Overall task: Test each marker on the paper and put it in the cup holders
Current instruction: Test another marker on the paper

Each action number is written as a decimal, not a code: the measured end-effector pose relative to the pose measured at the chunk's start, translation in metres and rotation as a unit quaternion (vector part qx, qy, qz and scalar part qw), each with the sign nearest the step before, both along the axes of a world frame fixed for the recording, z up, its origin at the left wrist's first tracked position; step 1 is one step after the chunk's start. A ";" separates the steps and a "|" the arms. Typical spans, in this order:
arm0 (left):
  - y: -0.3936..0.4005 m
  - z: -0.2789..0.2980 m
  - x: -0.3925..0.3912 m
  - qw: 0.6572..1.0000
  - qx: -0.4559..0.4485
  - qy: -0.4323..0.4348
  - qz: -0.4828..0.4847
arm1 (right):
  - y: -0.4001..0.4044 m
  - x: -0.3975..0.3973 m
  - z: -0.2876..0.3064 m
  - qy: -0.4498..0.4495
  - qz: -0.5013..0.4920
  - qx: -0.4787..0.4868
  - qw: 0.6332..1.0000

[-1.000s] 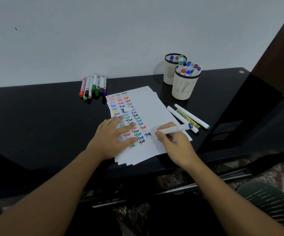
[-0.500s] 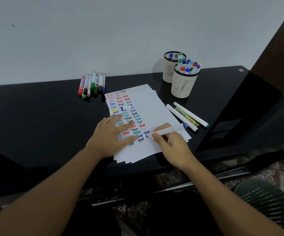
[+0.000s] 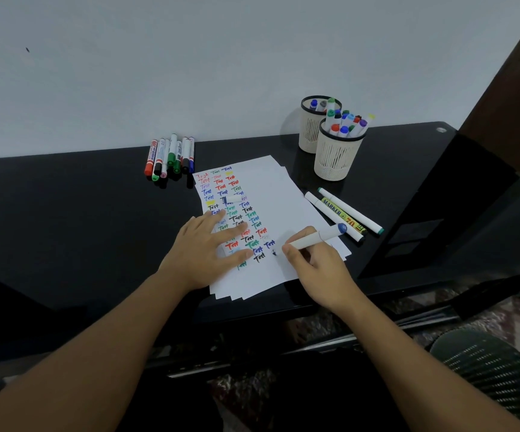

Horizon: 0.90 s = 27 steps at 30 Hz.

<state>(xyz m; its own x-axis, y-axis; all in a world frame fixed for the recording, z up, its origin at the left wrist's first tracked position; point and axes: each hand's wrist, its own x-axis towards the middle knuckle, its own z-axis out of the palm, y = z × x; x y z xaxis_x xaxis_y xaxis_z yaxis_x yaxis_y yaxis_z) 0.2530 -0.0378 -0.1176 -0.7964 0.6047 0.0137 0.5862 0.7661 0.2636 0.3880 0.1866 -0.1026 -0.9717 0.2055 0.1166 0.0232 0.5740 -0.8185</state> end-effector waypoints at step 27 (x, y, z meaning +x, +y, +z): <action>-0.001 -0.004 -0.002 1.000 0.011 0.007 0.002 | 0.002 -0.004 -0.004 0.006 -0.054 -0.077 0.995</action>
